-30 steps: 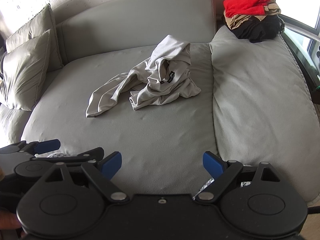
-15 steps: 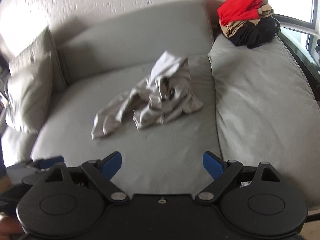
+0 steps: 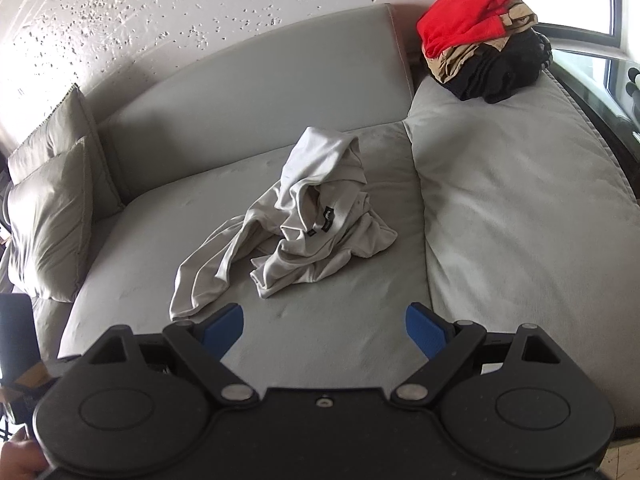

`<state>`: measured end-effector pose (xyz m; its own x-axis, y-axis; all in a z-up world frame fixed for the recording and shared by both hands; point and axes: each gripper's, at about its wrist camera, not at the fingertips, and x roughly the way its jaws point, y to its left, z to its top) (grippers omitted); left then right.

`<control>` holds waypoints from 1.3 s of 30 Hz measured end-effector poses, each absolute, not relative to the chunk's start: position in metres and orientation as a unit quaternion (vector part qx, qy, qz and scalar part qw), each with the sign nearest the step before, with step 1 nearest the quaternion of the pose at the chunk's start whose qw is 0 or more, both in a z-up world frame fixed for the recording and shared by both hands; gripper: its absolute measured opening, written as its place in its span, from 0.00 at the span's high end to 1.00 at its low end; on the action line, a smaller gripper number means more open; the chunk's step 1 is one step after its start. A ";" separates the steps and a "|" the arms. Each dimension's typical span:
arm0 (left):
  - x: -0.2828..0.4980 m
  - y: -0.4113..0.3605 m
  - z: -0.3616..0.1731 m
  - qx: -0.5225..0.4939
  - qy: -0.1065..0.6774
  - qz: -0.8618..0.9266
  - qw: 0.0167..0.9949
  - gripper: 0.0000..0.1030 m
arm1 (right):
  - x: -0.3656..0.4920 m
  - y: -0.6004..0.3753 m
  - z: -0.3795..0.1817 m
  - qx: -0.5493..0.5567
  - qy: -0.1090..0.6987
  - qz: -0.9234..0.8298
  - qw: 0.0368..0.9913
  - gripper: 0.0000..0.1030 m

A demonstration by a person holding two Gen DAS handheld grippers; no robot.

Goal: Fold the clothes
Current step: 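Reach the right tool into the crumpled t-shirt and close on its fabric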

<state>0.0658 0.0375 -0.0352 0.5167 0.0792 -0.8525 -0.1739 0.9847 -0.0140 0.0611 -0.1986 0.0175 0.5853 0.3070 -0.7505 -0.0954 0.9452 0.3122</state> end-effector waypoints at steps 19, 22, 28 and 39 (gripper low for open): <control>0.138 0.024 -0.070 -0.064 0.513 -0.019 0.856 0.68 | 0.203 -0.202 -0.004 0.152 0.387 0.180 0.892 0.16; 0.150 0.021 -0.078 -0.072 0.505 -0.024 0.860 0.63 | 0.237 -0.193 -0.019 0.157 0.407 0.182 0.881 0.17; 0.152 0.029 -0.095 -0.110 0.501 -0.030 0.858 0.62 | 0.259 -0.218 -0.018 0.224 0.378 0.108 0.892 0.57; 0.131 0.033 -0.091 -0.090 0.505 -0.060 0.857 0.64 | 0.285 -0.278 -0.021 0.325 0.359 -0.038 0.874 0.89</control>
